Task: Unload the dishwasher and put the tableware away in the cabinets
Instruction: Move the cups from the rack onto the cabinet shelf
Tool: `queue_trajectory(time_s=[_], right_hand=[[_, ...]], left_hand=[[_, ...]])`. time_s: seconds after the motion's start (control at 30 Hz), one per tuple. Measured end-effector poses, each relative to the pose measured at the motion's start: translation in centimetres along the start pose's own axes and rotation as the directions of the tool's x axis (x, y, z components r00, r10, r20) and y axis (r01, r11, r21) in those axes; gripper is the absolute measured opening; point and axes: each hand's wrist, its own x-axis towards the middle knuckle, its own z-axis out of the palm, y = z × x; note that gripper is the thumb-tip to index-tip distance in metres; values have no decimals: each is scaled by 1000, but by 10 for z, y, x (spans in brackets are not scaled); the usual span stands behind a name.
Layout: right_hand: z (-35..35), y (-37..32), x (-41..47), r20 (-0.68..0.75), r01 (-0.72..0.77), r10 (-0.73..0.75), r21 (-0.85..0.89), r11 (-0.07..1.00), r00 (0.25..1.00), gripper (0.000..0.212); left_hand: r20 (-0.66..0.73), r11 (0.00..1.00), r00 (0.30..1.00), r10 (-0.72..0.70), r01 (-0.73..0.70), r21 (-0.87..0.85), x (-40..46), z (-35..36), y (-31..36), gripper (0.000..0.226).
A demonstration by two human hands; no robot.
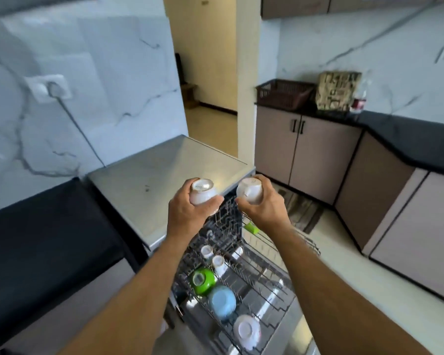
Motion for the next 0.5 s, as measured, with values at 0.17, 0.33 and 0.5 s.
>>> queue_trajectory(time_s=[0.17,0.33,0.5], right_hand=[[1,-62,17,46,166,-169,68,984,985,71],[14,-134,31,55,336,-344,114,935,937,72],[39,-214,35,89,453,-491,273,848,866,70]], left_hand=[[-171,998,985,-25,14,-66,11,-67,31,38],[-270,999,962,-24,12,-45,27,-140,67,36],[-389,1000,921,-6,4,-6,37,-214,89,30]])
